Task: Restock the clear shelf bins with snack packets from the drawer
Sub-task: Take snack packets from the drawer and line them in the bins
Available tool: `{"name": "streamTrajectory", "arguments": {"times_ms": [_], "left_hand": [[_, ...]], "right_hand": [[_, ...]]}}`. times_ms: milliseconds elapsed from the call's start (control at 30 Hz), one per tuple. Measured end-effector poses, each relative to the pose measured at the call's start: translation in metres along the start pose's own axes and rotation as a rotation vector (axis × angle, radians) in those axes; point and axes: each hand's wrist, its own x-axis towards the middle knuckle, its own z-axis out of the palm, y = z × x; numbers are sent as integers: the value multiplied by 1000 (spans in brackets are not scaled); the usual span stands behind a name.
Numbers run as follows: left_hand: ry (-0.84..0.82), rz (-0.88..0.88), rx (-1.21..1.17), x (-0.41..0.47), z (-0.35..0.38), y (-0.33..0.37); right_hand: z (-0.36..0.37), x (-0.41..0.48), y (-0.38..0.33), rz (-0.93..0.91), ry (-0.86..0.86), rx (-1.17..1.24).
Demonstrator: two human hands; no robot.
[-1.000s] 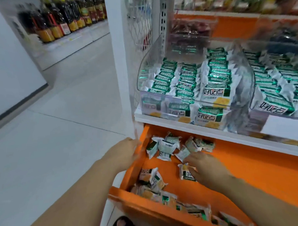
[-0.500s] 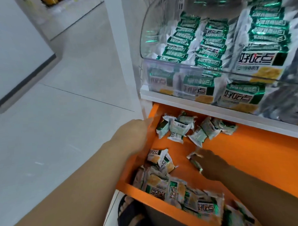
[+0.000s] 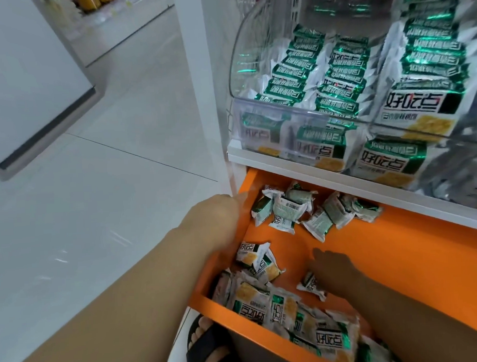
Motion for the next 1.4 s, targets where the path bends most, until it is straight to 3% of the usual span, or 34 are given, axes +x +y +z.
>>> {"name": "streamTrajectory", "arguments": {"times_ms": [100,267,467,667,733,933,1100,1300,1400], "left_hand": [[67,1,46,-7,-5,4],[344,37,17,-22,-30,21],[722,122,-261,-42,-54,40],[914,256,-310,-45,-58,53],[957,282,-277,-42,-59,56],[968,269,-271,-41,-64,61],[976,274,-257,-39,-64,60],[990,284,-233,-38,-63,58],[998,291,-227,-37,-62,58]], "right_hand": [[-20,-21,-2,-4,117,89],[-78,-84,1,-10,336,332],[-153,-171,9,27,650,383],[-205,-211,34,84,1125,343],[-218,-210,44,131,1211,320],[-233,-196,57,264,1075,189],[-232,-194,67,237,999,157],[-207,-188,64,330,1177,-43],[-199,-186,41,382,1146,-76]]}}
